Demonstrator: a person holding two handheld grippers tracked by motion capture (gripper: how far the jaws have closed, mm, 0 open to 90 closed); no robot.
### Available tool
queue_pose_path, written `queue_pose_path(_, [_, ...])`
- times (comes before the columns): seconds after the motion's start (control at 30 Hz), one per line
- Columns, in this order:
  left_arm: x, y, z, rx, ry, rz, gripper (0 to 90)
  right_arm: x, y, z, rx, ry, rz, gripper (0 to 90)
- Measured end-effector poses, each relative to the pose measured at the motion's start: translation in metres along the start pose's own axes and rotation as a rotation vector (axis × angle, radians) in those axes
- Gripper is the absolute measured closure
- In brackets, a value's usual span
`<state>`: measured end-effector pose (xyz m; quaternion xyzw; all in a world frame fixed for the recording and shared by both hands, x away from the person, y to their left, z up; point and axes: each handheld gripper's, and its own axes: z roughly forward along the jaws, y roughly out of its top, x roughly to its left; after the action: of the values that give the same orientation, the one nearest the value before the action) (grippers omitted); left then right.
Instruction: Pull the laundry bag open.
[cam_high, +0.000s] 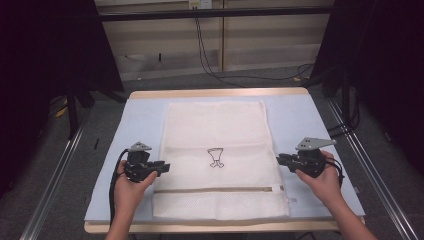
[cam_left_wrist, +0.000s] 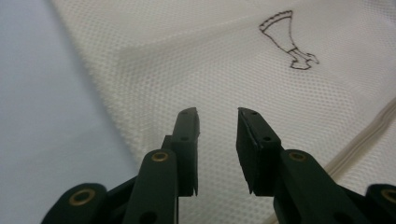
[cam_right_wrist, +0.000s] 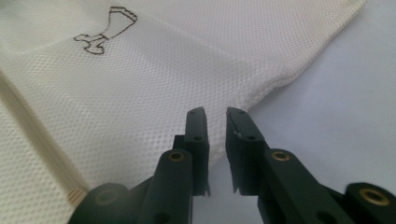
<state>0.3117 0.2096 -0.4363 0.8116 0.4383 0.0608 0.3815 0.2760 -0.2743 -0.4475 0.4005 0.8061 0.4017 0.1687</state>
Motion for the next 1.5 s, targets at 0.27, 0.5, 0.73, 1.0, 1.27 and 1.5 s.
queue_pose_path(0.27, [-0.033, 0.01, 0.017, 0.018, -0.117, 0.043, 60.1, 0.016, -0.014, -0.006, 0.013, 0.047, -0.057, 90.0])
queue_pose_path(0.5, [-0.071, 0.021, 0.035, 0.042, -0.216, 0.11, 58.2, 0.023, -0.025, -0.005, 0.04, 0.062, -0.086, 90.0])
queue_pose_path(0.73, [-0.102, 0.037, 0.047, 0.049, -0.216, 0.232, 52.0, 0.023, -0.031, -0.009, 0.018, 0.064, -0.093, 90.0])
queue_pose_path(1.0, [-0.123, 0.044, 0.061, 0.048, -0.306, 0.14, 60.5, 0.026, -0.036, -0.008, 0.013, 0.076, -0.111, 90.0])
queue_pose_path(1.27, [-0.147, 0.049, 0.082, 0.101, -0.386, 0.068, 67.0, 0.03, -0.038, -0.007, 0.025, 0.074, -0.134, 90.0])
queue_pose_path(1.5, [-0.162, 0.051, 0.099, 0.166, -0.384, 0.006, 68.8, 0.03, -0.039, -0.007, 0.03, 0.076, -0.143, 90.0])
